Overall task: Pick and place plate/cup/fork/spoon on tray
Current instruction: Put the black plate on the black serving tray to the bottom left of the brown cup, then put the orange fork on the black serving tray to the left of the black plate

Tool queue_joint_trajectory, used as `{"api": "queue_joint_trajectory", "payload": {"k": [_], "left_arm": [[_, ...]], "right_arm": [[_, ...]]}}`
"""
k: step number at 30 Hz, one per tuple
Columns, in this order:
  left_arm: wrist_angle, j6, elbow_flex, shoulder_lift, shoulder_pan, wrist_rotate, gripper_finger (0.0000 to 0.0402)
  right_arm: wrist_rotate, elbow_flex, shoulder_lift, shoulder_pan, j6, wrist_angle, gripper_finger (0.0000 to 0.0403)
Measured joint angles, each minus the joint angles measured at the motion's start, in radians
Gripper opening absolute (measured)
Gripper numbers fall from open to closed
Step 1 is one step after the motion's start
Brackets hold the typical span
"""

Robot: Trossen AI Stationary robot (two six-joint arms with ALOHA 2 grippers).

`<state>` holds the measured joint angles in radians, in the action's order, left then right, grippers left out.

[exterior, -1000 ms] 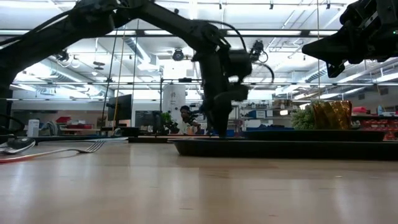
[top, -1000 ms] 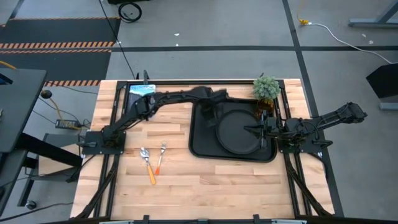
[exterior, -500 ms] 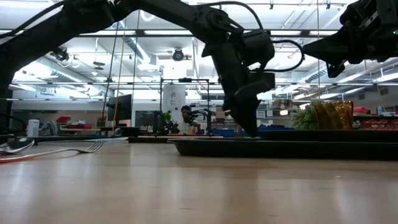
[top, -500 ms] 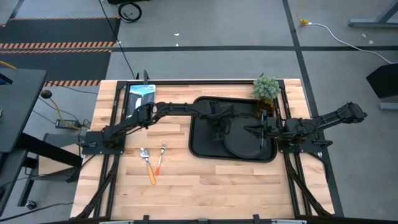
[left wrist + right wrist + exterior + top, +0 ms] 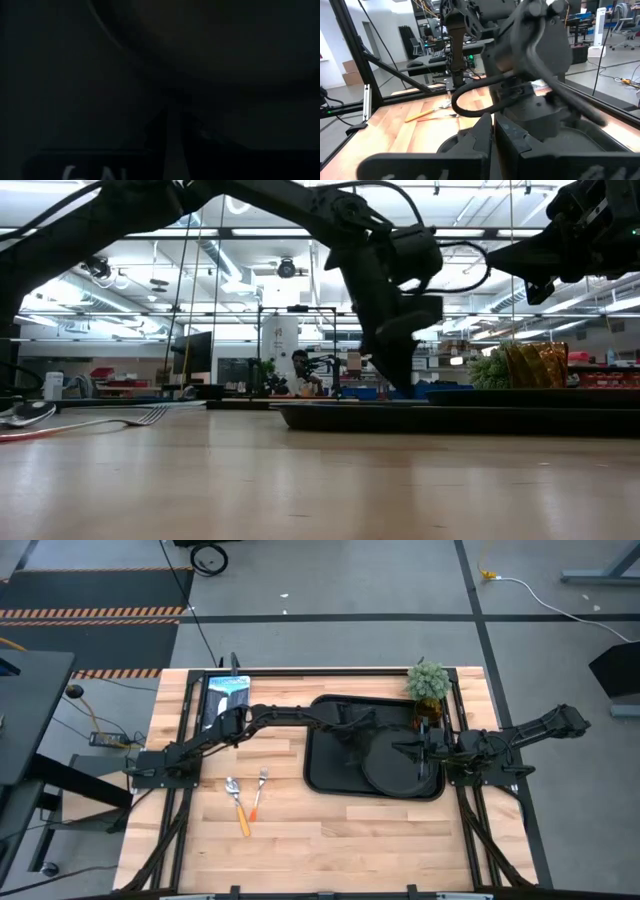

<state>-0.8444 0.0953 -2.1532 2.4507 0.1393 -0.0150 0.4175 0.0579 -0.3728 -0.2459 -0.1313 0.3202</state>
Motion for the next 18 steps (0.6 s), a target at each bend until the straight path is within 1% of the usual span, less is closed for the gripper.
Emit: {"api": "queue_joint_trajectory", "payload": {"k": [3,5,8,10,13,15,18], "left_arm": [[-0.118,0.003,0.0,-0.01,0.003,-0.01,0.0058],[-0.228,0.003,0.0,-0.019,0.003,-0.016,0.0052],[-0.351,0.004,0.0,-0.032,-0.015,-0.069,0.0039],[-0.429,0.008,0.0,-0.039,-0.041,-0.14,0.0027],[-0.558,-0.003,0.0,-0.044,-0.09,-0.276,0.0009],[-0.625,-0.023,0.0,-0.053,-0.129,-0.369,0.0005],[-0.71,-0.044,0.0,-0.077,-0.188,-0.467,0.001]], "right_arm": [[0.0,0.0,0.0,0.0,0.0,0.0,0.0027],[0.0,0.0,0.0,0.0,0.0,0.0,0.0027],[0.0,0.0,0.0,0.0,0.0,0.0,0.0027],[0.0,0.0,0.0,0.0,0.0,0.0,0.0027],[0.0,0.0,0.0,0.0,0.0,0.002,0.0027],[0.0,0.0,0.0,0.0,0.0,0.003,0.0027],[0.0,0.0,0.0,0.0,0.0,0.006,0.0027]]}}
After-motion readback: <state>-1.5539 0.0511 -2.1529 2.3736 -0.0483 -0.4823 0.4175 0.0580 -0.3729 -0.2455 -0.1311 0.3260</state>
